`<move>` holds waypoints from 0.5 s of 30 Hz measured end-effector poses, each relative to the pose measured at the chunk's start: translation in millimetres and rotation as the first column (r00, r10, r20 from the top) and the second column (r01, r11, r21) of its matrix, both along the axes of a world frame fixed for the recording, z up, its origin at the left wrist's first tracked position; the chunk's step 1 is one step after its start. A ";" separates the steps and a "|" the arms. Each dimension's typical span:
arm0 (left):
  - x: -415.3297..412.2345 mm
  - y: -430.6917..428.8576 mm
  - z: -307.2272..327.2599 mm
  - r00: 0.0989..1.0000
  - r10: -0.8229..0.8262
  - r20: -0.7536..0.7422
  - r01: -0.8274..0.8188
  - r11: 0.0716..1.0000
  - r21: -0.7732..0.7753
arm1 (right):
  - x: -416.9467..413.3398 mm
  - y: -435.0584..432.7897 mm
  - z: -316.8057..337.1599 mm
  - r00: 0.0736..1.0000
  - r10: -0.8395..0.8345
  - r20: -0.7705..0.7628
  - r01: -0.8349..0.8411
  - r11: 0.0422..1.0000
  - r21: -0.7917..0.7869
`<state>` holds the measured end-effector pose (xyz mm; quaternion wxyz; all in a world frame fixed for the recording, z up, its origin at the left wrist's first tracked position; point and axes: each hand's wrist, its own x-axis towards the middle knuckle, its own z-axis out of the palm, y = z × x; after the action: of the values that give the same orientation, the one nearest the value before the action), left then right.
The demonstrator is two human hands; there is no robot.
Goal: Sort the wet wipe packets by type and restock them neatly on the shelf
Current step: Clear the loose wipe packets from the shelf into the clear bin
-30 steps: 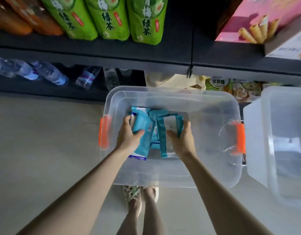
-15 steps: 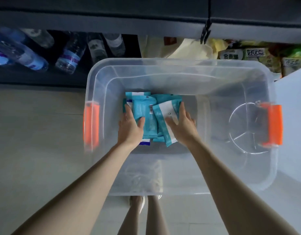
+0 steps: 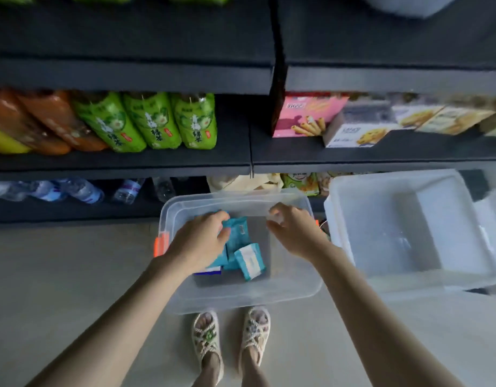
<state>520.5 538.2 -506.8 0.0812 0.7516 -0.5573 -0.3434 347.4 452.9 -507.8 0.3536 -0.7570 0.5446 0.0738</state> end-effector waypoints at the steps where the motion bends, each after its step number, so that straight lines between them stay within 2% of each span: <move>1: -5.5 -8.1 30.0 1.000 -0.011 -0.003 0.010 0.997 -0.071 | -7.5 -7.2 31.6 1.000 0.014 0.028 -0.013 0.999 -0.044; 4: -28.5 -32.3 121.1 0.999 -0.036 0.004 0.035 0.956 -0.291 | -33.4 -30.3 128.4 0.995 0.030 0.094 -0.010 0.979 -0.205; 8: -74.9 -61.0 239.7 0.997 -0.051 0.058 0.074 0.851 -0.520 | -82.3 -53.6 254.2 0.976 0.024 0.218 0.060 0.928 -0.369; 12: -136.0 -80.1 334.7 0.995 -0.002 0.104 0.072 0.741 -0.668 | -149.6 -68.0 350.6 0.947 0.071 0.312 0.100 0.861 -0.499; 15: -184.0 -88.8 378.7 0.991 0.052 0.124 0.059 0.655 -0.753 | -200.0 -83.9 400.0 0.931 0.159 0.329 0.071 0.804 -0.590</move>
<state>336.5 449.4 -128.0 0.3476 0.6702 -0.6551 -0.0297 147.4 369.0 -107.9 0.1919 -0.8420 0.4475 -0.2322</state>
